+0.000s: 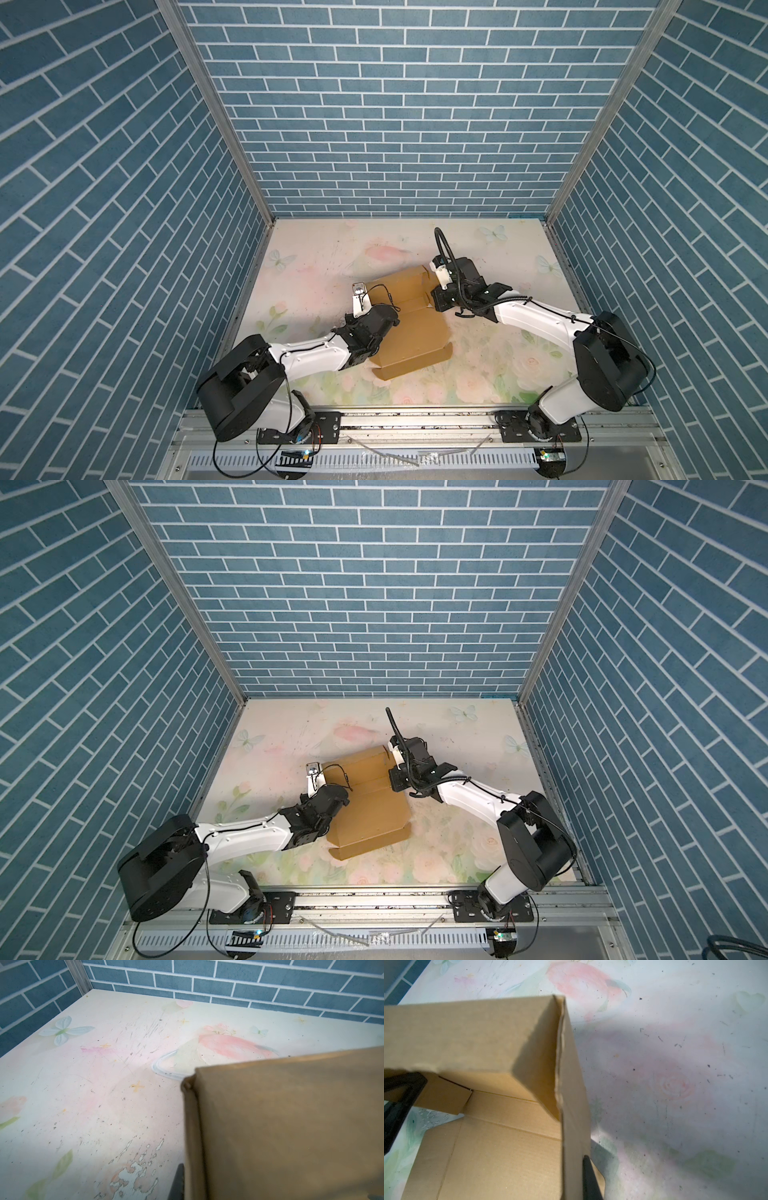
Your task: Fold the paper box
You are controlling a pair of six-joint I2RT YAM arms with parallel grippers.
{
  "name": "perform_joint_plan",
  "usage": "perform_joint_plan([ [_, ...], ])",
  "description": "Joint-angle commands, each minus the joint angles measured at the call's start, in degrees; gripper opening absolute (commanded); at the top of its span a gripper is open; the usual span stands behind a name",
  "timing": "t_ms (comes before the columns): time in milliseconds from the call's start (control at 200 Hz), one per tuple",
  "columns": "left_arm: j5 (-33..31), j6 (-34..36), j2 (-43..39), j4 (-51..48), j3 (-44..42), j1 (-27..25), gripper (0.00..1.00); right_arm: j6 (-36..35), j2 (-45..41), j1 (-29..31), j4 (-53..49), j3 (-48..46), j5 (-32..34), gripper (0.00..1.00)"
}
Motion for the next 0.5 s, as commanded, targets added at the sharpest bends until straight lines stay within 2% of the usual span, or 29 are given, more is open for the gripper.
perform_joint_plan([
  [0, -0.79, 2.35, 1.45, 7.40, -1.20, 0.02, 0.02, 1.89, -1.16, 1.05, 3.46, -2.89, 1.00, 0.05],
  [495, -1.85, 3.98, 5.65, 15.94, -5.23, -1.21, 0.01, 4.33, -0.46, 5.39, 10.50, -9.13, 6.39, 0.04],
])
